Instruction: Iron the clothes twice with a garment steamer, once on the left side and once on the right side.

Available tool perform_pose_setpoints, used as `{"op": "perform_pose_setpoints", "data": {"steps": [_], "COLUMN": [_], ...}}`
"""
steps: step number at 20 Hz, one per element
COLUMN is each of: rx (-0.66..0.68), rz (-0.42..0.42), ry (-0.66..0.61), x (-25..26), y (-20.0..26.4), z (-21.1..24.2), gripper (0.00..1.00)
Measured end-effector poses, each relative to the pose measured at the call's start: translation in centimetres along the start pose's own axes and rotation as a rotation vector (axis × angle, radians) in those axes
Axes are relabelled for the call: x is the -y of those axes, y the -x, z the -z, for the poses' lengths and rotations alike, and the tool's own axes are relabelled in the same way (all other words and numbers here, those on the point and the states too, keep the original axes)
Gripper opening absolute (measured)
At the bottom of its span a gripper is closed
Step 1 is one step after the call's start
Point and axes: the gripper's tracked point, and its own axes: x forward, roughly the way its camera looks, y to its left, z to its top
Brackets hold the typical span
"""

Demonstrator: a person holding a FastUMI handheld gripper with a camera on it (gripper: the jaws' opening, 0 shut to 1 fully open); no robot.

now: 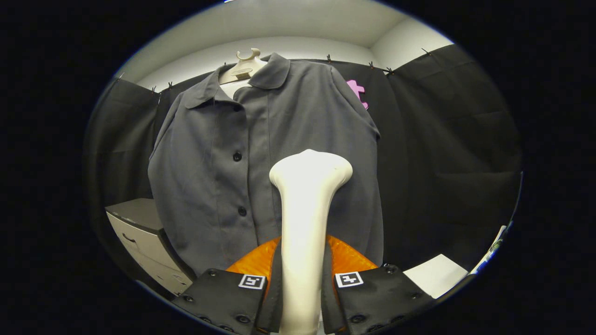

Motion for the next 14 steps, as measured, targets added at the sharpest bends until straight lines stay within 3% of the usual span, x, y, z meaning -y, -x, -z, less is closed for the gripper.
{"op": "perform_pose_setpoints", "data": {"steps": [14], "rx": [-0.154], "rz": [0.053], "ry": [-0.027], "x": [1.6], "y": [2.6], "z": [10.0], "gripper": [0.41]}}
